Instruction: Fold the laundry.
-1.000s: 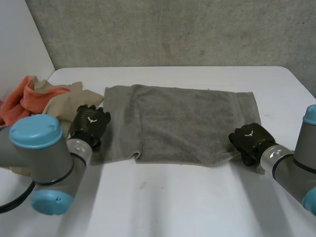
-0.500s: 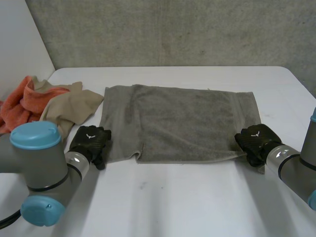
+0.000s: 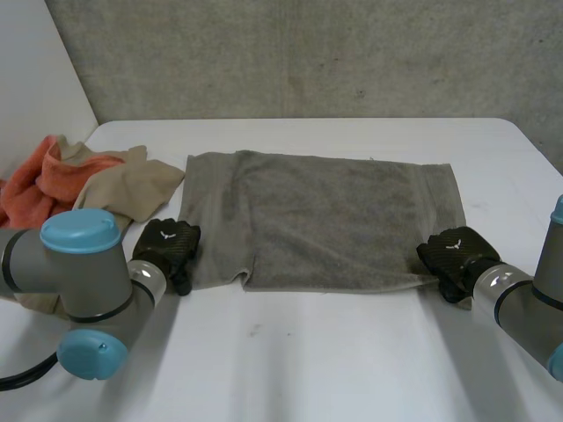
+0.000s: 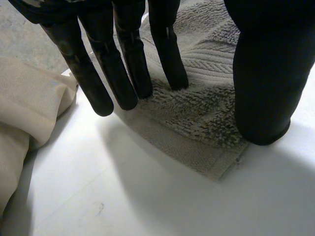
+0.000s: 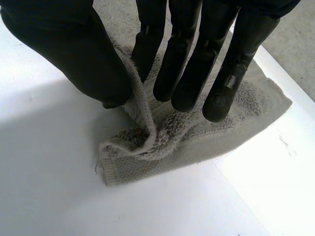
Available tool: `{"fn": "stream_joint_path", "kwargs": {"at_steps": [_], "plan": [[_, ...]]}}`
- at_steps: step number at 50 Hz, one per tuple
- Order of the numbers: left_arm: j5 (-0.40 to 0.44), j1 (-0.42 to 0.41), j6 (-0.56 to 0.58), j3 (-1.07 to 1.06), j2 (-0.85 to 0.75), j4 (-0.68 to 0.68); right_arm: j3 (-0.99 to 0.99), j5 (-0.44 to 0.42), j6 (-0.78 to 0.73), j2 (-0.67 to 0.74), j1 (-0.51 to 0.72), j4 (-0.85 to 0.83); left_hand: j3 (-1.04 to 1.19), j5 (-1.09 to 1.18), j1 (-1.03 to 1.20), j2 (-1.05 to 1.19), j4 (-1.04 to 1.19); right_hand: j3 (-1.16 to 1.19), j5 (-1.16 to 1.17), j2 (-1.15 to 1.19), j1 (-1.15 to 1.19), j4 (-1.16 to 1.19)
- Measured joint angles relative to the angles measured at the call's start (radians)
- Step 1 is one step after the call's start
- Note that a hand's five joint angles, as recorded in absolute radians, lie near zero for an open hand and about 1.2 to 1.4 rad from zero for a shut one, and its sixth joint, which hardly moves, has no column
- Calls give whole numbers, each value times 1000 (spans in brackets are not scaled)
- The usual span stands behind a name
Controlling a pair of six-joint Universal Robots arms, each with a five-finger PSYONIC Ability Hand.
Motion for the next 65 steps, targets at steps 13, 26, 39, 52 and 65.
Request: {"fn": "stream_joint_path", "kwargs": {"at_steps": [13, 26, 39, 52, 65], "plan": [[0, -3, -2, 35, -2, 6, 5, 1, 0, 0, 2, 0, 171, 29, 148, 171, 170, 0, 0, 0, 0, 0], [-1, -13, 1, 37, -4, 5, 10, 0, 0, 0, 4, 0, -68, 29, -94, -73, -75, 0, 0, 0, 0, 0], [-3, -17, 76, 19, -2, 2, 11, 1, 0, -2, 3, 0, -249, -89, -254, -258, -257, 0, 0, 0, 0, 0], [-5, -18, 147, 0, -5, 17, 12, 3, 0, -1, 7, 0, -198, -29, -197, -196, -196, 0, 0, 0, 0, 0], [-4, -17, 141, 17, -6, 85, 14, 3, 1, -1, 9, 0, 371, 491, 321, 377, 380, 0, 0, 0, 0, 0]]}}
